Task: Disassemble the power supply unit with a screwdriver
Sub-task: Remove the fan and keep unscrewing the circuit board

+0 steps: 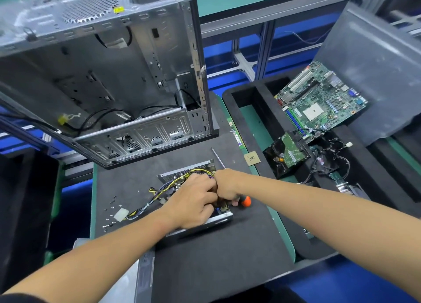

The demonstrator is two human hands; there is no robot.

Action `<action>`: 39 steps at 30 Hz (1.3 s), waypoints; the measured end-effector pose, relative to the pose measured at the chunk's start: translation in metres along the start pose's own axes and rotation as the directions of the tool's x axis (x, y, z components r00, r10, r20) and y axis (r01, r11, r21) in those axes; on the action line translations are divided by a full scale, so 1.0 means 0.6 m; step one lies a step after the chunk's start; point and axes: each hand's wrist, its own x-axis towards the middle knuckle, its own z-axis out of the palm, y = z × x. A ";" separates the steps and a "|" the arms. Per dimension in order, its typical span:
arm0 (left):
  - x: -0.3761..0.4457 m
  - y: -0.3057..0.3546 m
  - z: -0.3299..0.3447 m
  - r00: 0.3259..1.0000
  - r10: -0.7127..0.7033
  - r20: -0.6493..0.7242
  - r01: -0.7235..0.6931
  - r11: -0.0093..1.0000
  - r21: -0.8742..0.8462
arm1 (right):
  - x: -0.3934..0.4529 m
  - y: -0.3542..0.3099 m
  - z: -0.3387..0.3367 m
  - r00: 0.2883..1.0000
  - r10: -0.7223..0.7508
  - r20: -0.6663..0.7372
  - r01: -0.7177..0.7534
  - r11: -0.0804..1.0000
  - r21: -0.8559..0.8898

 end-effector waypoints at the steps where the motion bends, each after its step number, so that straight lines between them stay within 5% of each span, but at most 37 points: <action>1: -0.001 0.000 -0.001 1.000 0.002 -0.004 -0.002 1.000 0.004 | 0.002 -0.001 0.003 1.000 0.017 0.011 -0.017 0.999 0.032; 14: -0.011 0.001 -0.005 1.000 -0.013 0.009 0.013 1.000 -0.001 | 0.015 -0.009 0.023 0.986 0.117 0.119 -0.158 0.885 0.438; 24: -0.035 -0.004 -0.023 0.997 0.067 0.039 -0.068 0.997 0.023 | 0.007 -0.006 0.009 0.928 0.214 0.305 -0.292 0.926 0.239; 39: -0.055 -0.003 -0.019 0.998 0.062 -0.030 -0.060 0.996 0.062 | 0.023 -0.016 0.017 0.919 0.236 0.317 -0.332 0.897 0.293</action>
